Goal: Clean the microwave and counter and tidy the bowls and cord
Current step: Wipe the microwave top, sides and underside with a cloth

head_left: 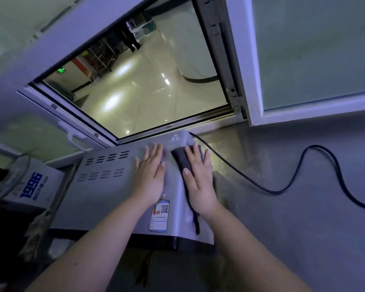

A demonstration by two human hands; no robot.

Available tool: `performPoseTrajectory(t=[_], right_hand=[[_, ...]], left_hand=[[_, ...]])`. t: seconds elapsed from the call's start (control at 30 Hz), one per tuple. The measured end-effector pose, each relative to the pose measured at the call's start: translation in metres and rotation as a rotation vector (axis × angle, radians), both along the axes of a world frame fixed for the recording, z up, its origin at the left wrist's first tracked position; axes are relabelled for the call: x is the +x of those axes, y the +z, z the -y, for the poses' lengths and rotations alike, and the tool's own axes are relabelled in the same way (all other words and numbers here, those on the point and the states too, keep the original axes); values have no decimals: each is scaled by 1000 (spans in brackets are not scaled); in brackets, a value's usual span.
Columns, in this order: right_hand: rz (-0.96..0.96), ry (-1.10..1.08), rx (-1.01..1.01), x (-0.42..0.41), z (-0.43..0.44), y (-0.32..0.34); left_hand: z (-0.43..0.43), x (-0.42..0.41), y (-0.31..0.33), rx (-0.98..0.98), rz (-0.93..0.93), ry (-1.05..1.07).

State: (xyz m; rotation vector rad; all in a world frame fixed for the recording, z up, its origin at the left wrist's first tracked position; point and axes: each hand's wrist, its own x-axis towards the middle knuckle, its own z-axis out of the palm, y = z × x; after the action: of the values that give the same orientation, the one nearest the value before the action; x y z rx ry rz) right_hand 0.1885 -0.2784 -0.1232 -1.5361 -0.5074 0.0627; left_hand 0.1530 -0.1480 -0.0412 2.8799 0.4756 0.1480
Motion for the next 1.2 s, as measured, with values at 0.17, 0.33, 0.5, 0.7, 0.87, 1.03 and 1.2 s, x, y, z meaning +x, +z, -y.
performPoseTrajectory(t=[0.17, 0.33, 0.5, 0.7, 0.87, 1.03, 1.2], right_hand=[[-278, 13, 63, 48, -19, -16], [-189, 52, 91, 21, -6, -13], [-88, 110, 129, -74, 31, -22], [-120, 62, 117, -73, 24, -19], [-212, -7, 39, 31, -11, -12], [-194, 14, 115, 23, -3, -12], [-203, 51, 130, -45, 18, -23]], left_hand=[[3, -1, 3, 75, -89, -107], [3, -2, 6, 78, -90, -212], [3, 4, 6, 126, -114, -298], [0, 5, 4, 115, -140, -305], [1, 6, 5, 107, -138, -305], [0, 6, 5, 97, -128, -305], [1, 6, 4, 96, -129, -304]])
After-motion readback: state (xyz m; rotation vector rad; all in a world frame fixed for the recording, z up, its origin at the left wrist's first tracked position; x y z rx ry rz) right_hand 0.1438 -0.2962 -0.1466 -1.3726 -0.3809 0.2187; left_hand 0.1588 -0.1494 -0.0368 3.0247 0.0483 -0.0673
